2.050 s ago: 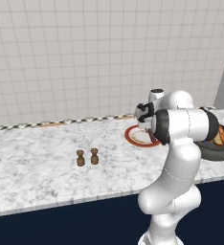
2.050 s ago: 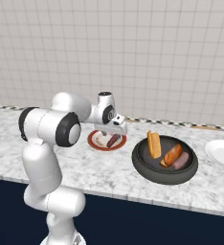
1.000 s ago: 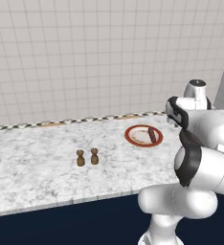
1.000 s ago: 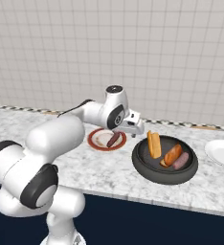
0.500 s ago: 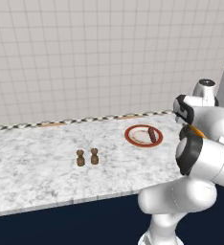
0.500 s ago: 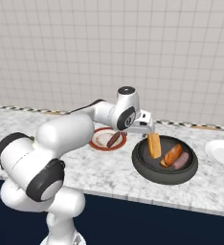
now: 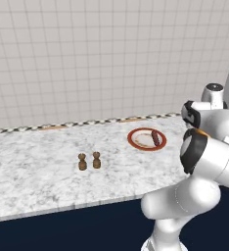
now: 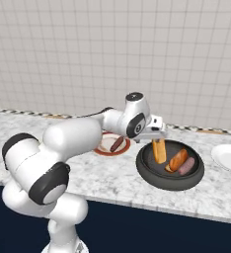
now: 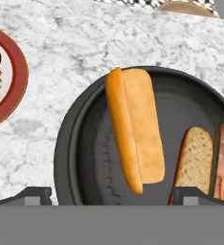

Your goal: Place one bun and one sausage from the bowl on each plate.

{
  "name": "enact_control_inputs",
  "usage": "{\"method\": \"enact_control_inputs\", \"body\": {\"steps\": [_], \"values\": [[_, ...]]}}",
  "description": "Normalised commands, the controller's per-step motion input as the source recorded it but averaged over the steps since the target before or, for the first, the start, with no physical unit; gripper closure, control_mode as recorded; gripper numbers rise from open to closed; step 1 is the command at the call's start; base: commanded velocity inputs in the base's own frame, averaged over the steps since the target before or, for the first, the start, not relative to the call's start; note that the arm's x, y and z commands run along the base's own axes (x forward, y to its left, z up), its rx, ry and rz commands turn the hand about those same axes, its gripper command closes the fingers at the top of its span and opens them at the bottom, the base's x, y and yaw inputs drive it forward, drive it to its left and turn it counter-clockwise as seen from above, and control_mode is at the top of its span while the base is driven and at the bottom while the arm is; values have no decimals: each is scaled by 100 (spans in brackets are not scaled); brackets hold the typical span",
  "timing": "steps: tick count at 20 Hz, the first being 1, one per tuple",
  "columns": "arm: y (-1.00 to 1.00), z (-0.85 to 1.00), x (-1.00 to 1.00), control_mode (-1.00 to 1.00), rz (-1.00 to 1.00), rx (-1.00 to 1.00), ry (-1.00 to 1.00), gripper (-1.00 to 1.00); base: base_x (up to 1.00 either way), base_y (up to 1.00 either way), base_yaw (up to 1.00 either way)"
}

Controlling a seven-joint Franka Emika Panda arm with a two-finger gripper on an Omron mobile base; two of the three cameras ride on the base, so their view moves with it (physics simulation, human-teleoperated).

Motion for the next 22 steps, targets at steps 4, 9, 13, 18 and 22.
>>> {"method": "enact_control_inputs", "body": {"steps": [4,9,13,18,22], "values": [[-45,-4,0,-100,10,0,0,-100,0,0,0],[-20,-17,0,-100,7,0,0,-100,0,0,0],[-7,-25,0,-100,4,0,0,-100,0,0,0],[-1,-19,0,-100,1,0,0,-100,0,0,0],[0,-9,0,-100,0,0,0,-100,0,0,0]]}}
